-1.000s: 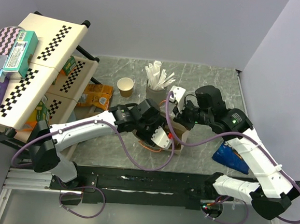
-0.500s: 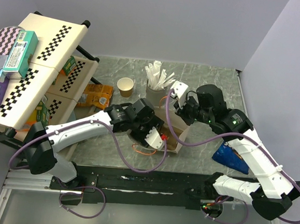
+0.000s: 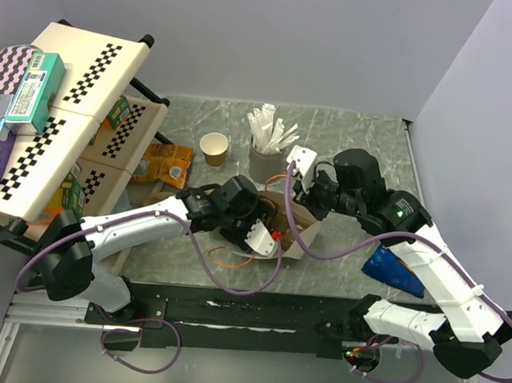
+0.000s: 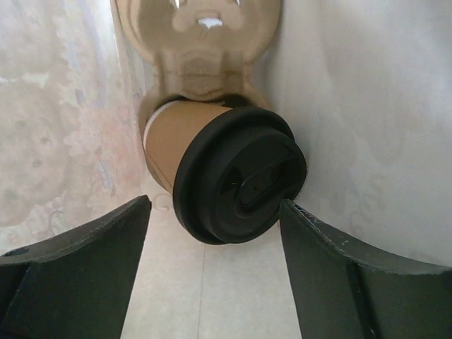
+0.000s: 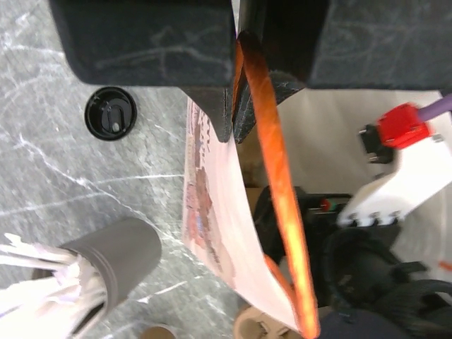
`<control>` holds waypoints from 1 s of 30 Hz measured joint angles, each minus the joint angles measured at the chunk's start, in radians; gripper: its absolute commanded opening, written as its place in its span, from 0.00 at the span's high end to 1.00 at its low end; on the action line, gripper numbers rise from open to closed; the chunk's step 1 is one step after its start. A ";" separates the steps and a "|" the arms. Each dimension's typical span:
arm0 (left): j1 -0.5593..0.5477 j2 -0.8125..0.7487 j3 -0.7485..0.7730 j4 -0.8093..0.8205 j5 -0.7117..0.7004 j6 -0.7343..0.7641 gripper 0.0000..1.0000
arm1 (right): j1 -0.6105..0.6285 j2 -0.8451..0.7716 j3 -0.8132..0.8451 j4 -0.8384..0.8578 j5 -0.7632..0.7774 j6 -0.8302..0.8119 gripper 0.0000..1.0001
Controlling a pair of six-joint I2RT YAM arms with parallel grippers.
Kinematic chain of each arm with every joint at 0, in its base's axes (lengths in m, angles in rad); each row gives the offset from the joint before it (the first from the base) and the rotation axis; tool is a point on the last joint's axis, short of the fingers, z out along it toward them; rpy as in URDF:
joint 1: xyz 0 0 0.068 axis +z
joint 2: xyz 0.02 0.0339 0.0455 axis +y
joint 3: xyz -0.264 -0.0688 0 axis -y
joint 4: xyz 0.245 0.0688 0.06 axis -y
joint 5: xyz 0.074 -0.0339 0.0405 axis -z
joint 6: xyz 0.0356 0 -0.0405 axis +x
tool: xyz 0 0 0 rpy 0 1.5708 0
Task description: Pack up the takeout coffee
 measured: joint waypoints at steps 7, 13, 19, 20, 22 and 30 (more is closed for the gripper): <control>0.006 0.043 -0.005 0.036 -0.061 -0.011 0.25 | 0.009 -0.023 -0.033 -0.003 -0.067 -0.030 1.00; 0.039 0.052 0.017 0.055 -0.032 -0.086 0.19 | 0.017 -0.029 -0.040 -0.003 -0.079 -0.053 1.00; 0.058 -0.030 -0.057 0.150 0.026 -0.118 0.11 | 0.019 -0.060 -0.074 0.077 -0.003 -0.052 1.00; 0.057 -0.058 -0.084 0.167 0.031 -0.111 0.11 | 0.023 -0.069 -0.085 0.092 0.009 -0.052 1.00; 0.053 -0.105 -0.127 0.192 0.032 -0.091 0.11 | 0.034 -0.072 -0.087 0.107 0.027 -0.052 1.00; 0.055 -0.121 -0.133 0.186 0.002 0.022 0.14 | 0.051 -0.047 -0.082 0.128 0.044 -0.048 1.00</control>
